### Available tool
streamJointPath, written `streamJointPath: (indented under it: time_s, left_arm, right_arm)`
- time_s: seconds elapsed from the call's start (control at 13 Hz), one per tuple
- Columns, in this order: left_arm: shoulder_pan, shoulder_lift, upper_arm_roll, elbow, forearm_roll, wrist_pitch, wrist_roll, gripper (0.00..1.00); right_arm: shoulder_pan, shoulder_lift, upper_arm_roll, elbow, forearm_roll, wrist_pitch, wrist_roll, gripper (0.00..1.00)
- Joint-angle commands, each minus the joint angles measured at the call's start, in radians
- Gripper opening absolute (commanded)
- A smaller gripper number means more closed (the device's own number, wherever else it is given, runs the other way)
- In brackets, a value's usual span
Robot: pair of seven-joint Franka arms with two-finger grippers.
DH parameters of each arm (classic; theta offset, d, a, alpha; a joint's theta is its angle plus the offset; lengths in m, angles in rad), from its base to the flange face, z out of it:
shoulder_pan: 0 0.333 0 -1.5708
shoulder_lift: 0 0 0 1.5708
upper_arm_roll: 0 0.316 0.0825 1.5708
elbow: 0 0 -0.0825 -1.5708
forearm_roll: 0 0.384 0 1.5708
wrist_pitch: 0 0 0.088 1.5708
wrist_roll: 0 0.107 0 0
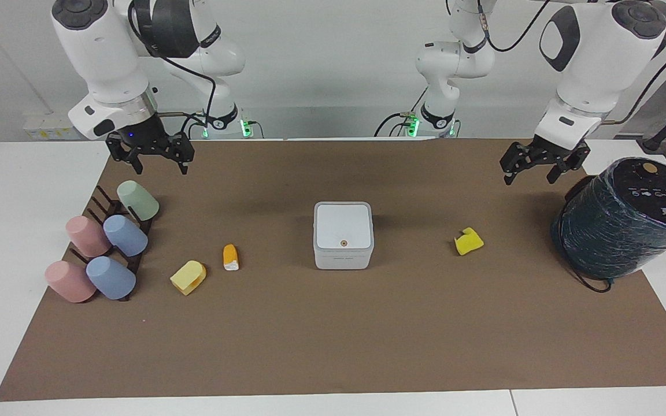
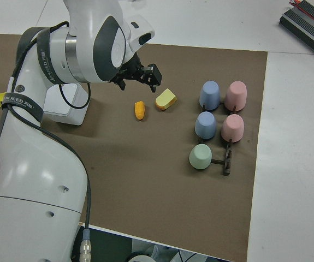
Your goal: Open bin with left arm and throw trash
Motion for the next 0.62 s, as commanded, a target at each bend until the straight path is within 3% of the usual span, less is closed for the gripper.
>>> streamJointPath:
  time_s: [0.0,0.23,0.54]
  left_arm:
    - [-0.011,-0.037,0.002,-0.041,0.023,0.000,0.011,1.00]
    - [-0.019,-0.049,-0.008,-0.068,0.020,0.014,0.004,1.00]
    - [-0.140,-0.069,-0.008,-0.120,0.019,0.079,-0.069,1.00]
  right_arm:
    - [-0.011,-0.012,0.001,-0.007,0.000,-0.002,0.017,1.00]
    - [-0.011,-0.012,0.001,-0.009,0.001,0.007,0.017,1.00]
    - [-0.012,-0.012,-0.005,-0.009,0.001,-0.005,0.011,1.00]
